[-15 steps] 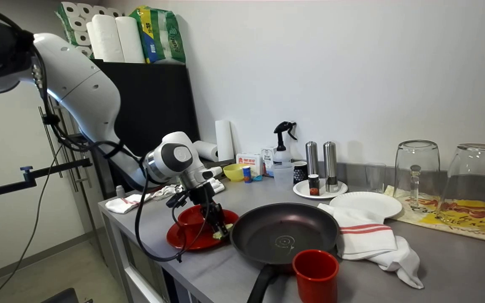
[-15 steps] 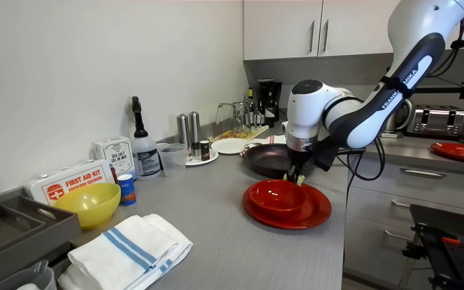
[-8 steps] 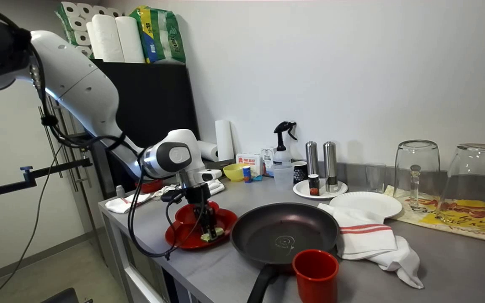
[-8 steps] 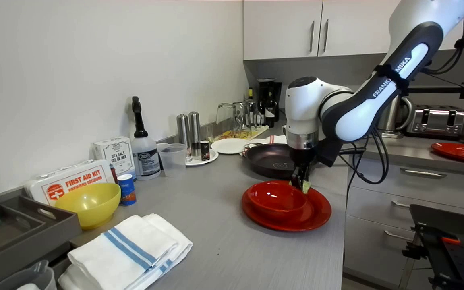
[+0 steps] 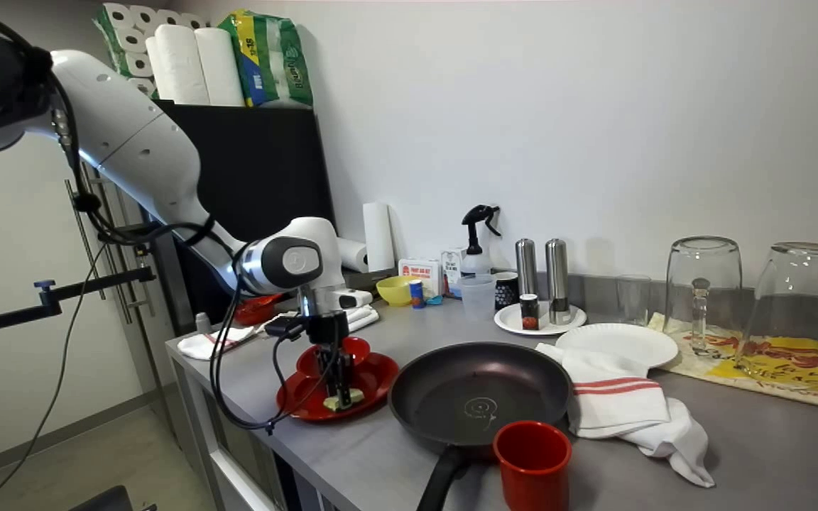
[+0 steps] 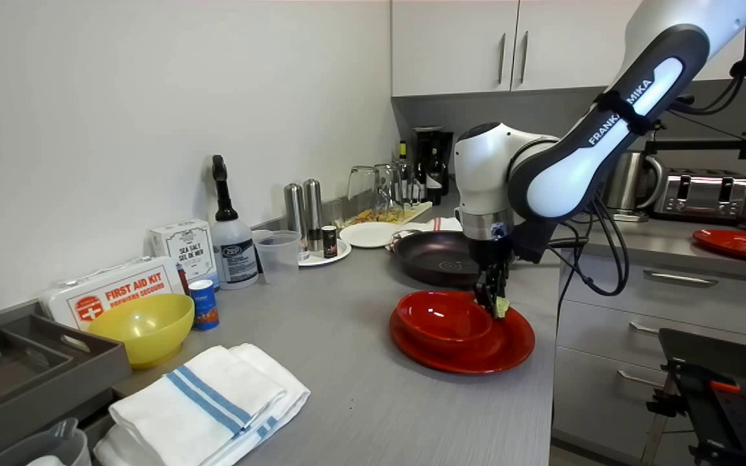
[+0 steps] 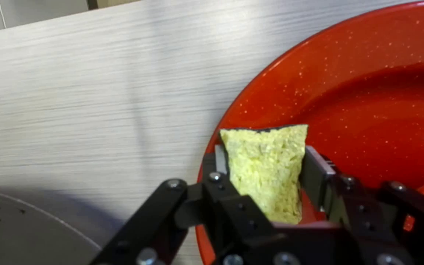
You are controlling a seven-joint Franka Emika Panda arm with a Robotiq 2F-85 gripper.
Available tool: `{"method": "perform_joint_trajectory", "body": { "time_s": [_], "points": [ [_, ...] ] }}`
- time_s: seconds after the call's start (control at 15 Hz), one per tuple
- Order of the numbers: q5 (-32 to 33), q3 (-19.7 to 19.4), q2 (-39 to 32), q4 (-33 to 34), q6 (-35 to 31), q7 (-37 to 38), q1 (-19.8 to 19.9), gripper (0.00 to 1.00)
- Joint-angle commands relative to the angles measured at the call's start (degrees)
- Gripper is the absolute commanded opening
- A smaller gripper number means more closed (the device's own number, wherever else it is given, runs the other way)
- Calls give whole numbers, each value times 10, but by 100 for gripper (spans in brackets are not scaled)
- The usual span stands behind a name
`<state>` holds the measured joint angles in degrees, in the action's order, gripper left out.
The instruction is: Clean the plate and the bowl with the sponge
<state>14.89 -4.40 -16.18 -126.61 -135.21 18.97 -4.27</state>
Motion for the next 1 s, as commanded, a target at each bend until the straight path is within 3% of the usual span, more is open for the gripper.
{"method": "perform_joint_trajectory", "body": {
  "time_s": [0.0, 0.93],
  "points": [
    [-23, 9, 2, 11, 34, -39, 10, 25],
    [-25, 10, 13, 25, 76, -59, 21, 25]
  ]
}}
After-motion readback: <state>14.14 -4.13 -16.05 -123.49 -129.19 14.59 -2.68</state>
